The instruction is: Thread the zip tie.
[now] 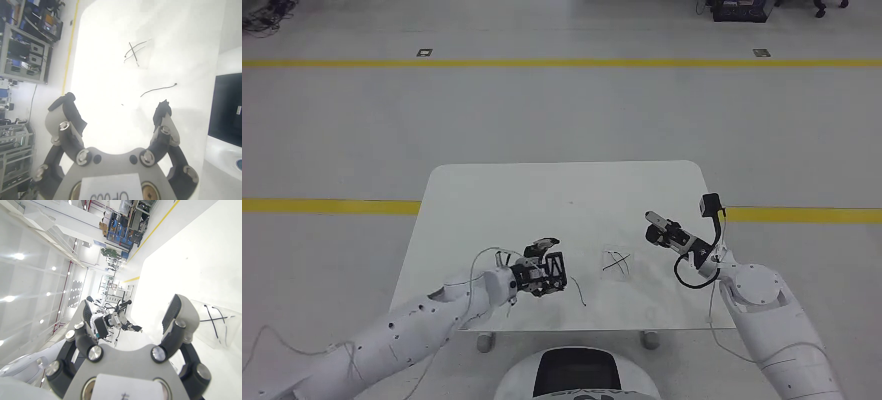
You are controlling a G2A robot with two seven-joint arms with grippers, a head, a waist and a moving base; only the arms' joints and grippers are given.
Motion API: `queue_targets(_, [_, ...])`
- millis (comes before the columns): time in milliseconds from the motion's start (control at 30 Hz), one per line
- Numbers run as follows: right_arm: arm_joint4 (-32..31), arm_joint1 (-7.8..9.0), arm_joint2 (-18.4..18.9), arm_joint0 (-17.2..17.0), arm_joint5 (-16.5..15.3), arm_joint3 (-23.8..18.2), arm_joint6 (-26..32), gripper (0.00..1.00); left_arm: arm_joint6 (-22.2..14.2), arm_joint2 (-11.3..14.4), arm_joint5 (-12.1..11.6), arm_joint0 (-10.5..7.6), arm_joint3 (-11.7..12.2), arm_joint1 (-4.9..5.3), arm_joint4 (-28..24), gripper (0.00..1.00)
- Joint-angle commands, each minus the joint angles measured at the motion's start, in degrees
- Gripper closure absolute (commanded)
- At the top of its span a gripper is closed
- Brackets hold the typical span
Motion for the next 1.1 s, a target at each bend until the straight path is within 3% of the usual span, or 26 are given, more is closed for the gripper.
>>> queue_targets(0, [0.0, 0.0, 0.0, 0.0, 0.0, 0.0, 0.0, 0.0, 5.56, -2.22, 1.39, 2.72, -0.89, 2.98, 0.0, 0.0])
queue_targets(133, [0.0, 0.0, 0.0, 0.0, 0.0, 0.0, 0.0, 0.0, 15.09, -6.4, 4.49, 7.64, -1.15, 6.43, -0.46, 0.0])
queue_targets(233, [-0.28, 0.0, -0.06, 0.02, 0.09, -0.12, -0.09, 0.0, 21.98, -9.63, 6.77, 11.05, -0.36, 8.08, -2.64, 0.0])
queue_targets(300, [-5.43, 0.13, -0.85, 0.41, 1.22, -1.98, -0.28, 0.0, 25.64, -11.18, 8.04, 12.85, -0.12, 8.77, -4.13, 0.0])
queue_targets(467, [-22.37, 0.32, -4.97, 1.97, 10.94, -9.01, -0.34, 0.0, 31.02, -14.12, 10.7, 16.65, -0.42, 9.96, -5.87, 0.0])
queue_targets(567, [-32.29, 0.17, -8.85, 3.48, 17.93, -12.26, 0.09, 0.0, 31.19, -14.87, 9.62, 17.43, -0.99, 10.27, -5.31, 0.0])
queue_targets(667, [-39.59, 0.04, -12.26, 4.64, 21.2, -13.51, 1.56, 0.0, 31.19, -14.87, 9.62, 17.43, -0.99, 10.27, -5.31, 0.0])
queue_targets(967, [-39.59, 0.04, -12.26, 4.64, 21.2, -13.51, 1.56, 0.0, 31.19, -14.87, 9.62, 17.43, -0.99, 10.27, -5.31, 0.0])
queue_targets(1067, [-39.59, 0.04, -12.26, 4.64, 21.2, -13.51, 1.56, 0.0, 32.43, -15.14, 11.15, 16.92, -2.56, 9.91, -6.0, 0.0])
